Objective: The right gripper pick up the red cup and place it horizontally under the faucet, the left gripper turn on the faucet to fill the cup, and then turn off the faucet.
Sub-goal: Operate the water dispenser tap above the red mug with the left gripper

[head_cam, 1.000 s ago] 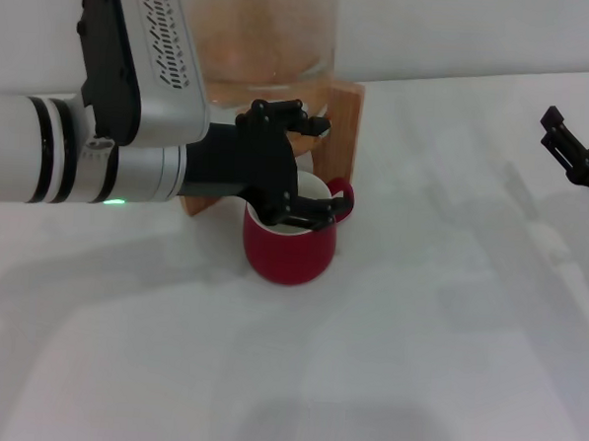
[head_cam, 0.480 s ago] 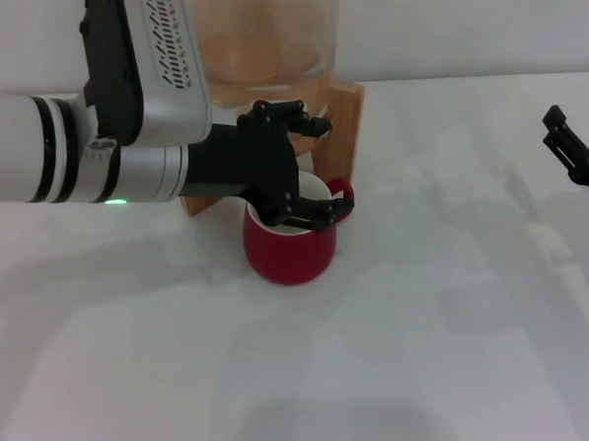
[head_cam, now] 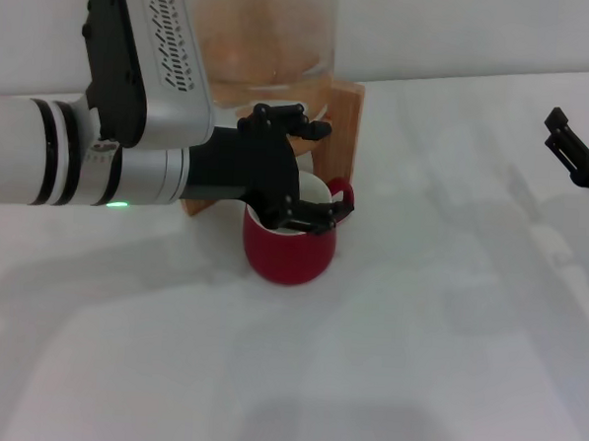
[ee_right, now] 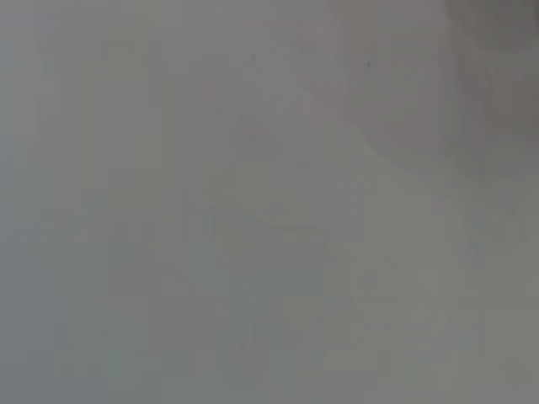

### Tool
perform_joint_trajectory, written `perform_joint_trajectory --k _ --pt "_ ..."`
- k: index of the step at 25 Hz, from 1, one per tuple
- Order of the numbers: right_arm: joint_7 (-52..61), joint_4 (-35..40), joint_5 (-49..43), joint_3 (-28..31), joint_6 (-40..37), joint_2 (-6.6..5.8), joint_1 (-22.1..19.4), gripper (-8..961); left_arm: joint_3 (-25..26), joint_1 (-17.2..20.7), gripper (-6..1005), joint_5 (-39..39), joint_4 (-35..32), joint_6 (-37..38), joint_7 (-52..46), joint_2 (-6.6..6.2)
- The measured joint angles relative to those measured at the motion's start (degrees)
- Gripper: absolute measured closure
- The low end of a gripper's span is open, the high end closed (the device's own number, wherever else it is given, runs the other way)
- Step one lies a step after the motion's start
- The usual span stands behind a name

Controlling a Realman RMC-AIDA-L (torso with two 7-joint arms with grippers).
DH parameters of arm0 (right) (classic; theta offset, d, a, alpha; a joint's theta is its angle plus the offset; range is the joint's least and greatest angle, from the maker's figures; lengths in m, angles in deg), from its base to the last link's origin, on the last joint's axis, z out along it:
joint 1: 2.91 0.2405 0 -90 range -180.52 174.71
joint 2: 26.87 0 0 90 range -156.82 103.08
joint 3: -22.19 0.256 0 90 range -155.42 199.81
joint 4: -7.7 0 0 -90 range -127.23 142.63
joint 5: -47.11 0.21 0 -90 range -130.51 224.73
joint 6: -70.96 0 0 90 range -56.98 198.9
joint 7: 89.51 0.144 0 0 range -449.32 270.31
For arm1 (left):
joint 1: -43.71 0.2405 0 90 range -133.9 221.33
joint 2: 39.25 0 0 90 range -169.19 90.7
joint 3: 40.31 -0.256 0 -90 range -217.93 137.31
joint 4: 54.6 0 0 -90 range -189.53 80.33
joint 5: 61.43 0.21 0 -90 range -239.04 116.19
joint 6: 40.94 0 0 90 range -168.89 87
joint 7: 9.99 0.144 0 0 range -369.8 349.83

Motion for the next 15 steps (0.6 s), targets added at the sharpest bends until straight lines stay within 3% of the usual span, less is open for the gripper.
perform_joint_trajectory --k 15 --pt "0.1 -0.1 0.0 0.0 -0.5 0.00 -0.3 108 0.2 0.0 124 0.1 -0.1 0.0 -0.1 -0.06"
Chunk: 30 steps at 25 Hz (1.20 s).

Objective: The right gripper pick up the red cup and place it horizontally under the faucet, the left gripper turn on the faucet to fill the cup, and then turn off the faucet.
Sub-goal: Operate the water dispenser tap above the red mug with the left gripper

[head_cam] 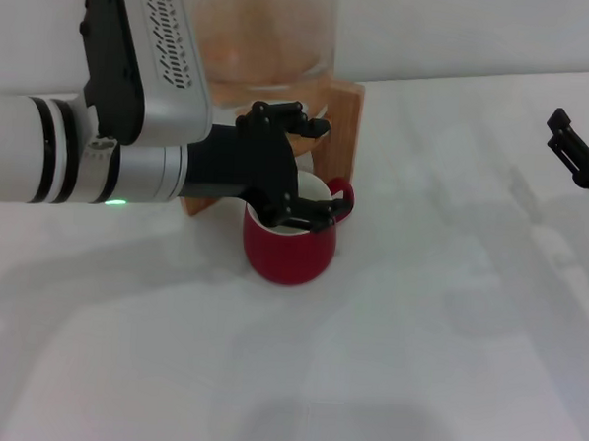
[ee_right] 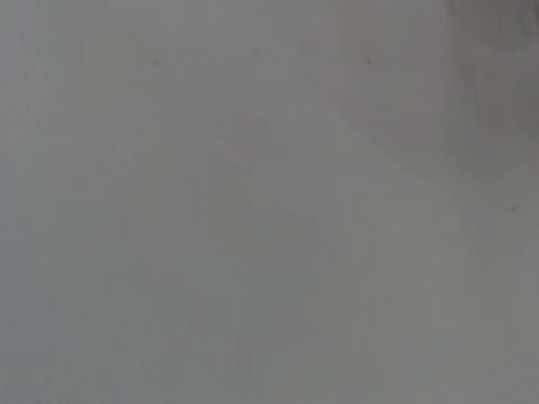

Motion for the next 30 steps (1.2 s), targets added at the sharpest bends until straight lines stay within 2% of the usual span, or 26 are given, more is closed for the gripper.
perform_joint_trajectory --k 30 --pt "0.1 0.0 0.0 -0.1 -0.8 0.00 -0.5 108 0.0 -0.1 124 1.6 -0.5 0.0 -1.4 0.02"
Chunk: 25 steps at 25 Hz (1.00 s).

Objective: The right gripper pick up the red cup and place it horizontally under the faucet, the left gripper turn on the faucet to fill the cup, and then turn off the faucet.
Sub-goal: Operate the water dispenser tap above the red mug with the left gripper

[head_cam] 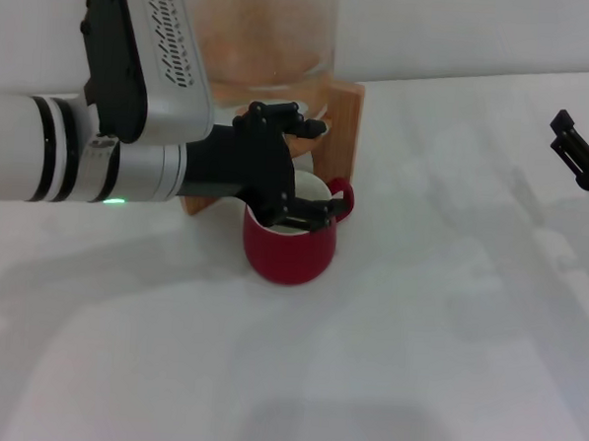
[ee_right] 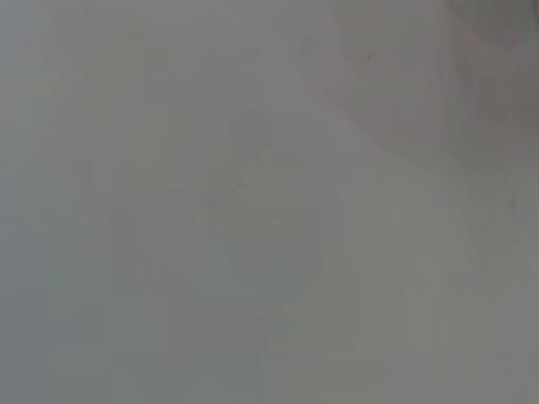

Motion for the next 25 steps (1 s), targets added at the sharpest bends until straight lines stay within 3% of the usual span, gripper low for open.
perform_joint_trajectory --k 25 --pt "0.0 0.0 0.0 -0.3 -0.7 0.00 -0.2 108 0.4 -0.7 124 0.0 0.5 -0.5 0.1 -0.05"
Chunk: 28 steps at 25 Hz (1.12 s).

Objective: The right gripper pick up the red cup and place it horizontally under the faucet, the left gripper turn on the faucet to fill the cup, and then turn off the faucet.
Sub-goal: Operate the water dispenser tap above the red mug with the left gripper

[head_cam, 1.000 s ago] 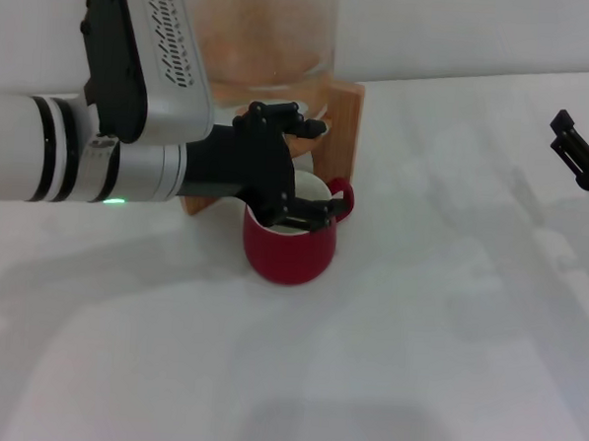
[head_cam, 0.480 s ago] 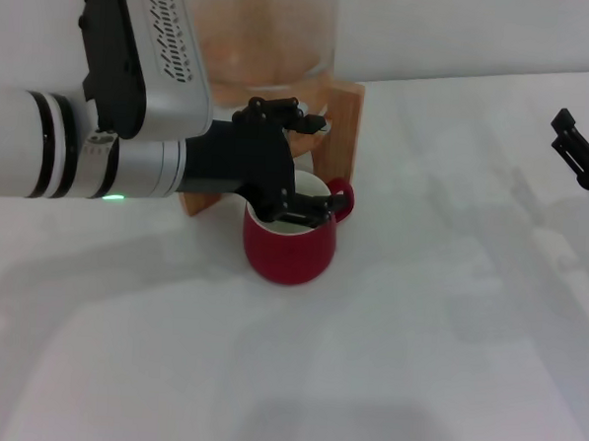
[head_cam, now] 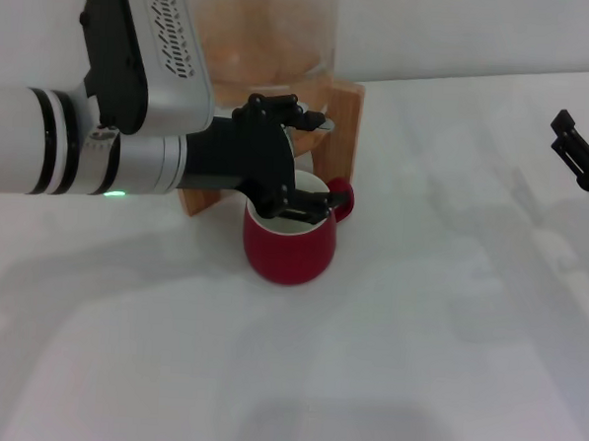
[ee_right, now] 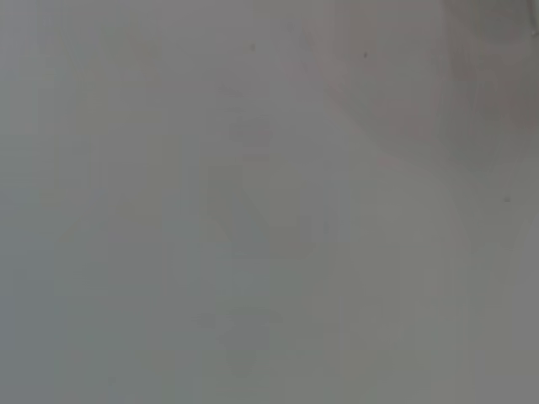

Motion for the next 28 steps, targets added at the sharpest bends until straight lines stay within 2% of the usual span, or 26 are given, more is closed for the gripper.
perform_joint_trajectory --k 28 --pt "0.1 0.0 0.0 -0.1 -0.4 0.00 -0.1 108 0.3 -0.1 124 0.0 0.2 -0.6 -0.1 0.11"
